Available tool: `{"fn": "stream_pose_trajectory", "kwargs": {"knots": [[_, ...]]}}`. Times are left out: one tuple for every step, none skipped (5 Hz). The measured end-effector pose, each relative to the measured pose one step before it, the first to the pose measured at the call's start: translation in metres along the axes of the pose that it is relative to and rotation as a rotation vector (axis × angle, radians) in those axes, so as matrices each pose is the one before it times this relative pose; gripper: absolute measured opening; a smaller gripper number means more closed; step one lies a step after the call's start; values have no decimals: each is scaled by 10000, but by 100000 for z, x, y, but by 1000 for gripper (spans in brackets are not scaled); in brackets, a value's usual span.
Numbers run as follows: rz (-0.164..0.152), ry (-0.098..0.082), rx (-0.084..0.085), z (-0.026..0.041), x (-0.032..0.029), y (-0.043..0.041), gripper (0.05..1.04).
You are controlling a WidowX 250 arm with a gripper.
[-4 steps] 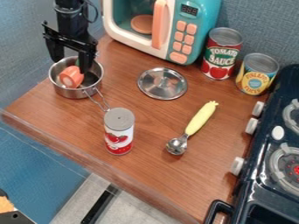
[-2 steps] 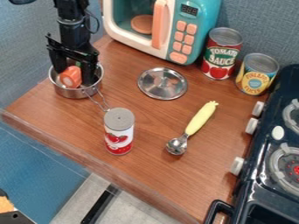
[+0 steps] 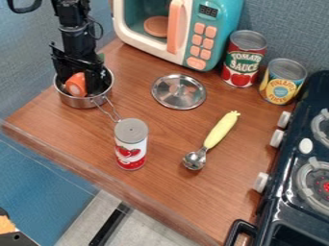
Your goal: Take the carrot out of the pot and put it in the middle of the table
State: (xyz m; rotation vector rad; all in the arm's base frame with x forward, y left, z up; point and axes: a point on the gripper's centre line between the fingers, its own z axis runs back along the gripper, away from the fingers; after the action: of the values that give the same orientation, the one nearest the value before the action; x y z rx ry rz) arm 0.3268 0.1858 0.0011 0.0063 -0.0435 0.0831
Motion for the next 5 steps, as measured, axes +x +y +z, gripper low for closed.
{"fn": "stream_pose_trajectory", "kwargs": {"knots": [[18,83,175,-450,-53,322,750],[-100,-230,15,-29,-111,-324,748],[-13,53,-206,492,-938,-675,748],[169,-528,210,3835,-231,-430,748],[-415,-674,103,4449,601,-2508,748]]}}
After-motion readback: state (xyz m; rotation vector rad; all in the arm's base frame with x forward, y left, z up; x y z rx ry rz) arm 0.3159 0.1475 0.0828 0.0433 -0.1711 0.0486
